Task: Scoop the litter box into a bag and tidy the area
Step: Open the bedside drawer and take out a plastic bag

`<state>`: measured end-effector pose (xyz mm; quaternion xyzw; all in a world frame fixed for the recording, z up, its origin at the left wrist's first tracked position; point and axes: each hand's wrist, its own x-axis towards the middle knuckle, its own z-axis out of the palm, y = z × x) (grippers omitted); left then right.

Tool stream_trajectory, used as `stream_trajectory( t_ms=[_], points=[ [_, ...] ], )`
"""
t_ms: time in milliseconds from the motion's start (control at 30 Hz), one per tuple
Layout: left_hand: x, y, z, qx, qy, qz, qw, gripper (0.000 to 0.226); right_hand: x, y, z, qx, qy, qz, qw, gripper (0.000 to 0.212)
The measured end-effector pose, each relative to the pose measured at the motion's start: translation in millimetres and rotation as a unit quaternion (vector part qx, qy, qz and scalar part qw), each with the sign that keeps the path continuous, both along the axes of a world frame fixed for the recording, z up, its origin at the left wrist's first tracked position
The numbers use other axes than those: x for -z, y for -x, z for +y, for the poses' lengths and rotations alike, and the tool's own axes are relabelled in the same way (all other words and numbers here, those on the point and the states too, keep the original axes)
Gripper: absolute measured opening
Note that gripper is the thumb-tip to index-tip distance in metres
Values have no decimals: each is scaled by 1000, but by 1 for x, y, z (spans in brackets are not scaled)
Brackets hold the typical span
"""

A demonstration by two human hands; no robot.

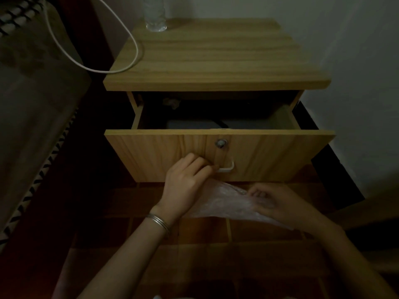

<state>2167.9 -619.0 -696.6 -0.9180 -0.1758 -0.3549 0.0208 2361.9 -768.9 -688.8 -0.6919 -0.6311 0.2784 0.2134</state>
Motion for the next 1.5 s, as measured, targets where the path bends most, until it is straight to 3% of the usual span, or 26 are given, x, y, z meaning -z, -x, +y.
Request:
stream_trajectory(
  t_ms=[367, 533, 700, 800, 1000, 1200, 1400, 1500],
  points=[
    [-1, -5, -3, -15, 8, -18, 1000, 22, -2, -4, 16, 2, 9, -10, 1000, 29],
    [-1, -4, -4, -14, 11, -11, 1000, 15, 0, -1, 16, 22, 9, 1, 1000, 25],
    [-9, -41, 29, -94, 105, -10, 990, 8, -5, -3, 18, 34, -10, -9, 999, 30],
    [-13, -68, 68, -117, 99, -2, 988, 9, -14, -9, 15, 60, -22, 4, 998, 26],
    [-5, -78, 88, -101, 75, -5, 992, 15, -16, -35, 17, 110, -22, -3, 994, 21],
    [-6, -70, 93, -64, 72, 41, 995, 5, -16, -39, 28, 112, -26, 1, 993, 21],
    [-21, -44, 85, 35, 91, 99, 990, 29, -33, -48, 37, 132, -14, 20, 991, 20],
    [-44, -33, 72, 58, 123, 116, 984, 26, -55, -45, 31, 146, 23, 33, 988, 17]
  ],
)
